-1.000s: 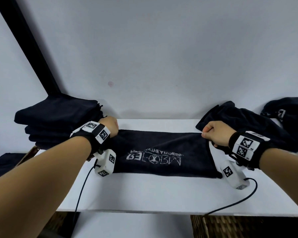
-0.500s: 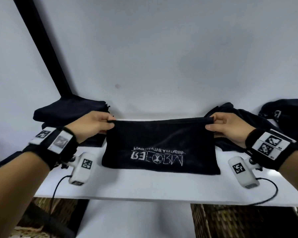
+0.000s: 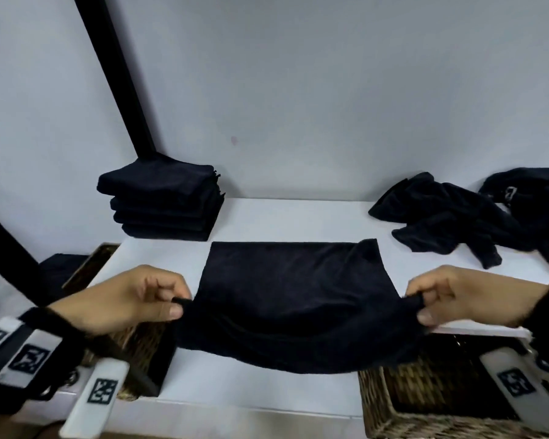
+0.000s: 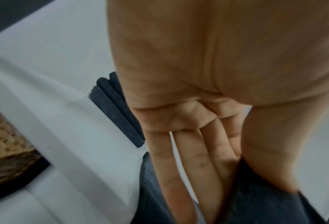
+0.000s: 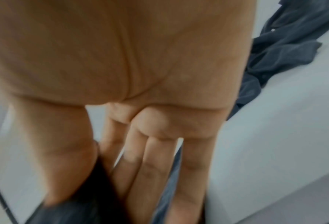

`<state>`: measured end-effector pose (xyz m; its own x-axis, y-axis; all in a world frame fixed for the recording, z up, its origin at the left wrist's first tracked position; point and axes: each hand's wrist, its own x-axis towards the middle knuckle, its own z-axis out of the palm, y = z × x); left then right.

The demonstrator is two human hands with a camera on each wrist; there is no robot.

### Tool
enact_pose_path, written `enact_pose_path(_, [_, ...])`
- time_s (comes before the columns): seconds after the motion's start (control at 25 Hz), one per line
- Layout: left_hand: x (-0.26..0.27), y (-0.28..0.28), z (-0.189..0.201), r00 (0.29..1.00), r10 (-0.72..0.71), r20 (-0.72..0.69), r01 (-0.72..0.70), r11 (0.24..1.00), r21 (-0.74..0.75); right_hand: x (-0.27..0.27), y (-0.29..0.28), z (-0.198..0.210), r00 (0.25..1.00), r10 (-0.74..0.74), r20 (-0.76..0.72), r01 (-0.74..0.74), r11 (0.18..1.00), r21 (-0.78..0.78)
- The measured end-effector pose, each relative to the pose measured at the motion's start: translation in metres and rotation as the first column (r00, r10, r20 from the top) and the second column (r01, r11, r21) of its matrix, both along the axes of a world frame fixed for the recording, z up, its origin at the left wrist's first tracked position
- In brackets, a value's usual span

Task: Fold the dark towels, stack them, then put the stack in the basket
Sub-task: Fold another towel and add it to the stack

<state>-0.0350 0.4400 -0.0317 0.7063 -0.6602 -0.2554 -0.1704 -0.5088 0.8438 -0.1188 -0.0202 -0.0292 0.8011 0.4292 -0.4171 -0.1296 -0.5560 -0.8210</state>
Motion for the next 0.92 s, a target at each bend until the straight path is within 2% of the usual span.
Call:
enact_pose_path(0.08, [0.01,-0.012,-0.008,0.992,0.109,-0.071,-0.115,0.99,-0.088,0.018,0.0,-0.015,0.971,-0.228,-0.074,0.239,0.943,0.232])
enact_pose_path(0.12, [0.018,-0.019,-0.01,0.974,0.191,-0.121,-0.206,0.97,-0.127,0.03,0.001,-0.02,0.928,-0.351,-0.123,0.372,0.873,0.315])
enact_pose_path(0.2, [0.041,-0.034,-0.018,0.919,0.357,-0.164,-0.383,0.908,-0.169,0.057,0.004,-0.035,0.796,-0.565,-0.218,0.599,0.683,0.417])
enact_pose_path(0.24, [0.056,-0.043,-0.024,0.887,0.428,-0.174,-0.457,0.871,-0.183,0.069,0.009,-0.041,0.727,-0.649,-0.225,0.674,0.611,0.414])
enact_pose_path(0.28, [0.069,-0.051,-0.032,0.852,0.495,-0.17,-0.52,0.837,-0.172,0.08,0.014,-0.048,0.674,-0.715,-0.186,0.725,0.591,0.354])
enact_pose_path(0.36, [0.092,-0.064,-0.051,0.802,0.596,-0.045,-0.597,0.799,-0.069,0.095,0.02,-0.058,0.648,-0.761,0.027,0.756,0.647,0.101])
enact_pose_path(0.44, [0.108,-0.068,-0.065,0.783,0.606,0.138,-0.616,0.786,0.044,0.105,0.019,-0.064,0.697,-0.695,0.177,0.712,0.699,-0.057])
enact_pose_path(0.6, [0.12,-0.073,-0.063,0.814,0.468,0.345,-0.562,0.785,0.262,0.116,0.012,-0.06,0.755,-0.616,0.227,0.656,0.708,-0.262])
enact_pose_path(0.72, [0.11,-0.074,-0.043,0.814,0.32,0.484,-0.555,0.673,0.489,0.116,0.013,-0.041,0.849,-0.466,0.25,0.526,0.696,-0.49])
enact_pose_path(0.76, [0.101,-0.075,-0.034,0.802,0.261,0.538,-0.564,0.63,0.534,0.112,0.014,-0.031,0.868,-0.441,0.228,0.492,0.701,-0.516])
enact_pose_path(0.8, [0.089,-0.078,-0.025,0.772,0.191,0.606,-0.573,0.622,0.534,0.107,0.014,-0.022,0.879,-0.425,0.216,0.472,0.714,-0.517])
enact_pose_path(0.84, [0.074,-0.081,-0.02,0.734,0.138,0.665,-0.56,0.677,0.477,0.101,0.013,-0.014,0.882,-0.381,0.277,0.471,0.721,-0.509])
enact_pose_path(0.88, [0.058,-0.086,-0.019,0.716,0.104,0.691,-0.496,0.771,0.398,0.095,0.012,-0.008,0.876,-0.264,0.403,0.457,0.72,-0.522])
enact_pose_path(0.92, [0.04,-0.094,-0.023,0.732,0.052,0.68,-0.389,0.851,0.353,0.087,0.014,-0.006,0.87,-0.085,0.486,0.389,0.724,-0.57])
